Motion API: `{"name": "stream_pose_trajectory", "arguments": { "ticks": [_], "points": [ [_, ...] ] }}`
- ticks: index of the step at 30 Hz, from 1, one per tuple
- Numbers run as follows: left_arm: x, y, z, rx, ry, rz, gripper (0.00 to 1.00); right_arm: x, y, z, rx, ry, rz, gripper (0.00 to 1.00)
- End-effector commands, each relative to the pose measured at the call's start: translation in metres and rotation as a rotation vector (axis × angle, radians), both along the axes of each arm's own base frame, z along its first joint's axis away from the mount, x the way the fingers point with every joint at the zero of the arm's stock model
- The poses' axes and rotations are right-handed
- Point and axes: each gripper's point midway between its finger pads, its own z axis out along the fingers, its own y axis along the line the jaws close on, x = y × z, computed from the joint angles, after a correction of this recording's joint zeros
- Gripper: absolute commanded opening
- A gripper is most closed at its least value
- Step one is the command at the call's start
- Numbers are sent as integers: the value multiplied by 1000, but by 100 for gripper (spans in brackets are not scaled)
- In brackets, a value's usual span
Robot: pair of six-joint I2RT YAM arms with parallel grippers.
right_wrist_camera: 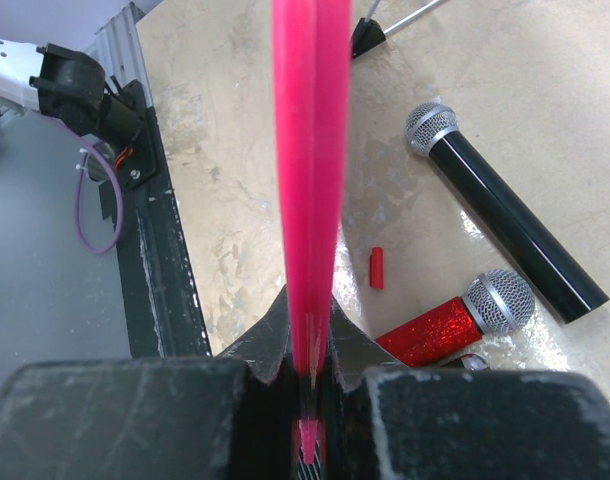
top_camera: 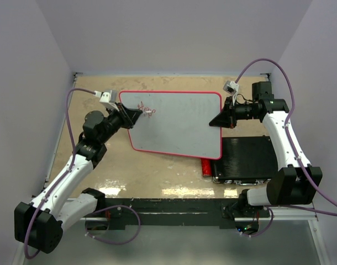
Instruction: Write a sentence on the whiteboard
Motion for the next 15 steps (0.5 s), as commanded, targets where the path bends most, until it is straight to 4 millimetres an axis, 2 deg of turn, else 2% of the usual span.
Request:
{"name": "stream_pose_trajectory", "arguments": {
  "ticks": [1,8,15],
  "points": [
    [1,-3,1,10,-17,-27,0,-4,3,15,14,-98,31,0],
    [0,-12,1,-9,-10,-74,0,-3,3,16,15,-101,31,0],
    [-1,-20,9,-44,-29,-113,0,-3,3,16,14,-101,31,0]
  ]
}}
